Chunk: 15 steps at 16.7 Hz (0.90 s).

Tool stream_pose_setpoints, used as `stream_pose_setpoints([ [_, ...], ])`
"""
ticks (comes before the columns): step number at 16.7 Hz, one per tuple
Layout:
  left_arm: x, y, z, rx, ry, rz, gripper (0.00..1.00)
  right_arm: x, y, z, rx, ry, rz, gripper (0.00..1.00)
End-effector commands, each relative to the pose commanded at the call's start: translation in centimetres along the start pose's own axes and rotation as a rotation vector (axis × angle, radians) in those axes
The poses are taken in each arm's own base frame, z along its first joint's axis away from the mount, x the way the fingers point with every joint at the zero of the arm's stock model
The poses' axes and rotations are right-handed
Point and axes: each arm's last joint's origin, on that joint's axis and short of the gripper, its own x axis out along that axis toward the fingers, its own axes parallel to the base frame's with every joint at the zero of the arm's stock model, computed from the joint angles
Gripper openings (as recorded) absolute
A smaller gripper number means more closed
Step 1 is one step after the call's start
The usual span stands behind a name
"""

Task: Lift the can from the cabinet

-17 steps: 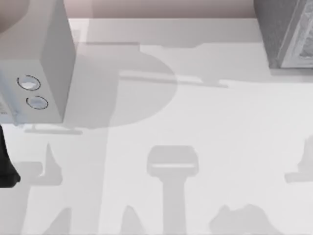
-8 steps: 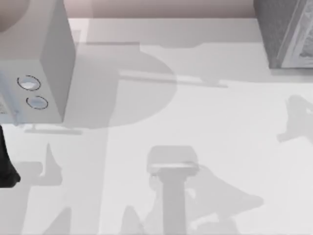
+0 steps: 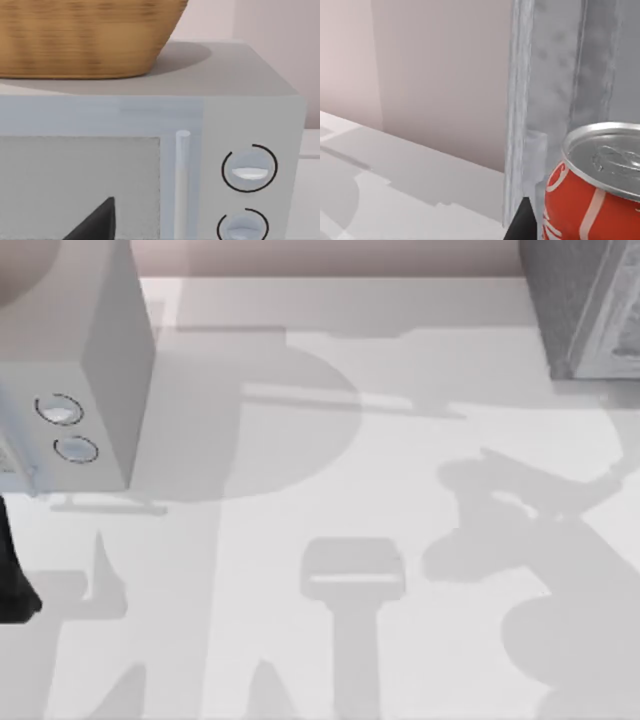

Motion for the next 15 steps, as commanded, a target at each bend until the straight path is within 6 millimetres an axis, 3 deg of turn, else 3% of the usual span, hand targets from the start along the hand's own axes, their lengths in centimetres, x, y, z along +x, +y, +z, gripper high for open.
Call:
stream_pose_setpoints([
  [3, 0.0, 0.0, 0.0, 0.0, 0.0, 0.0, 1.0, 0.5, -3.3, -5.1, 0.013, 0.008, 0.084, 0.0],
  [7, 0.0, 0.0, 0.0, 0.0, 0.0, 0.0, 1.0, 0.1, -5.6, -10.7, 0.02, 0.011, 0.165, 0.0],
  [10, 0.0, 0.0, 0.0, 0.0, 0.0, 0.0, 1.0, -0.2, -6.0, -12.4, 0.018, 0.01, 0.191, 0.0],
  [15, 0.0, 0.0, 0.0, 0.0, 0.0, 0.0, 1.0, -0.1, -5.9, -12.6, 0.025, 0.012, 0.196, 0.0],
])
